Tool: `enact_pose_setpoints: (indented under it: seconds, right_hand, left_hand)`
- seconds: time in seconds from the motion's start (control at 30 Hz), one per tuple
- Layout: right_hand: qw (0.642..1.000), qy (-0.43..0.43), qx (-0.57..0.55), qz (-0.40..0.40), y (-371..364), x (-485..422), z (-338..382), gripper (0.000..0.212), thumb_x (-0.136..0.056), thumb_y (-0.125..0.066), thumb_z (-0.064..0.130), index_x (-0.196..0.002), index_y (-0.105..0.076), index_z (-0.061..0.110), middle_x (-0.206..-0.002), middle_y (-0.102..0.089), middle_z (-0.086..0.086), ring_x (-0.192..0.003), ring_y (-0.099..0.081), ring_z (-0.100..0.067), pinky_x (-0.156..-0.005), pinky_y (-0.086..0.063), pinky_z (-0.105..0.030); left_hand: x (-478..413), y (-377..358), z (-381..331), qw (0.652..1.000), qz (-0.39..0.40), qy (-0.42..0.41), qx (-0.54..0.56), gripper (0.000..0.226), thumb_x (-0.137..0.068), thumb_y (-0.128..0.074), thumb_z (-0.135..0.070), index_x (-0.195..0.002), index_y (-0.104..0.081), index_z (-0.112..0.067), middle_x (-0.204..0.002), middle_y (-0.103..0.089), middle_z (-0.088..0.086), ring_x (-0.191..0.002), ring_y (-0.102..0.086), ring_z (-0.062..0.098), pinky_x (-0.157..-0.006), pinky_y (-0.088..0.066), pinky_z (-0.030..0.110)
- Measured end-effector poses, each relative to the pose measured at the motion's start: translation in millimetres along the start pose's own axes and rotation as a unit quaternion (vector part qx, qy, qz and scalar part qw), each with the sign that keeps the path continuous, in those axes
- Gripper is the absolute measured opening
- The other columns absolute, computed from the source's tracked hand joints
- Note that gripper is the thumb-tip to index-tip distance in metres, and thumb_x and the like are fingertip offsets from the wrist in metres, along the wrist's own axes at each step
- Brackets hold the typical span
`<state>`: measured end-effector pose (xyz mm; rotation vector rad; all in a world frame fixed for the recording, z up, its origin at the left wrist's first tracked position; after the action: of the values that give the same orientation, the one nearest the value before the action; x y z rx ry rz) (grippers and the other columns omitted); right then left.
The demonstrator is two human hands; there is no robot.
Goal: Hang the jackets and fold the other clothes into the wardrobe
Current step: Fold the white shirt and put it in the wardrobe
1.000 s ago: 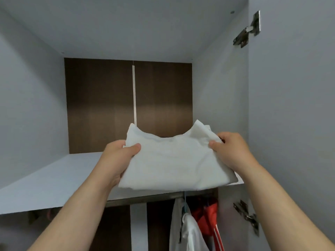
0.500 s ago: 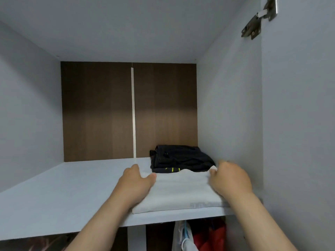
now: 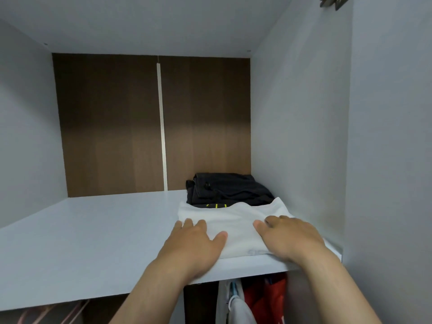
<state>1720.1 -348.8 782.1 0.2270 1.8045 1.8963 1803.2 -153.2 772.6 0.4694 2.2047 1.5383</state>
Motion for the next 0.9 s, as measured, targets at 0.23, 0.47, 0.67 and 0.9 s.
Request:
enact_pose_setpoints:
  seconds: [0.23, 0.47, 0.67, 0.9]
  right_hand:
    - [0.999, -0.022, -0.006, 0.033, -5, -27, -24, 0.057, -0.094, -0.012, 0.054, -0.128, -0.05, 0.029, -0.135, -0.053, -0.001, -0.123, -0.047, -0.027, -0.09, -0.038, -0.039]
    - [0.999, -0.042, -0.026, -0.002, -1, -29, -25, 0.064, -0.091, -0.013, 0.062, -0.127, -0.054, 0.029, -0.137, -0.055, -0.002, -0.123, -0.049, -0.027, -0.091, -0.039, -0.04]
    - [0.997, -0.06, -0.017, 0.048, -1, -25, -23, 0.092, -0.075, -0.015, 0.086, -0.148, -0.037, 0.035, -0.155, -0.036, -0.003, -0.139, -0.038, -0.029, -0.106, -0.034, -0.044]
    - [0.997, 0.052, 0.0, 0.051, 14, -49, -1, 0.075, -0.086, -0.036, 0.075, -0.152, -0.026, 0.042, -0.167, -0.003, -0.001, -0.152, -0.002, -0.023, -0.121, -0.009, -0.042]
  left_hand:
    - [-24, -7, -18, 0.999, 0.046, -0.017, -0.011, 0.083, -0.092, -0.02, -0.07, -0.156, -0.014, -0.019, -0.164, -0.01, 0.008, -0.151, 0.0, 0.03, -0.121, -0.014, 0.045]
    - [-30, -4, -17, 0.998, 0.062, -0.01, -0.008, 0.086, -0.091, -0.019, -0.073, -0.156, -0.014, -0.018, -0.163, -0.011, 0.012, -0.15, -0.005, 0.034, -0.118, -0.015, 0.044]
    - [-26, 4, -19, 0.995, 0.075, -0.011, -0.063, 0.088, -0.083, -0.026, -0.077, -0.152, -0.027, -0.022, -0.156, -0.031, 0.008, -0.141, -0.028, 0.033, -0.111, -0.029, 0.044]
    - [-47, 16, -42, 0.985, 0.08, -0.143, -0.044, 0.082, -0.086, -0.047, -0.068, -0.156, -0.02, -0.034, -0.166, 0.005, 0.0, -0.151, 0.01, 0.022, -0.12, -0.005, 0.043]
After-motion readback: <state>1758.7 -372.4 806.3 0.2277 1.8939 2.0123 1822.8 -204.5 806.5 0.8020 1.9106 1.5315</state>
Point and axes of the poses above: each hand's wrist, its own x-axis away from the middle knuckle, its own y-axis out of the back of the hand, z = x × y, the point moved 7 cm from there along -x, towards the middle knuckle
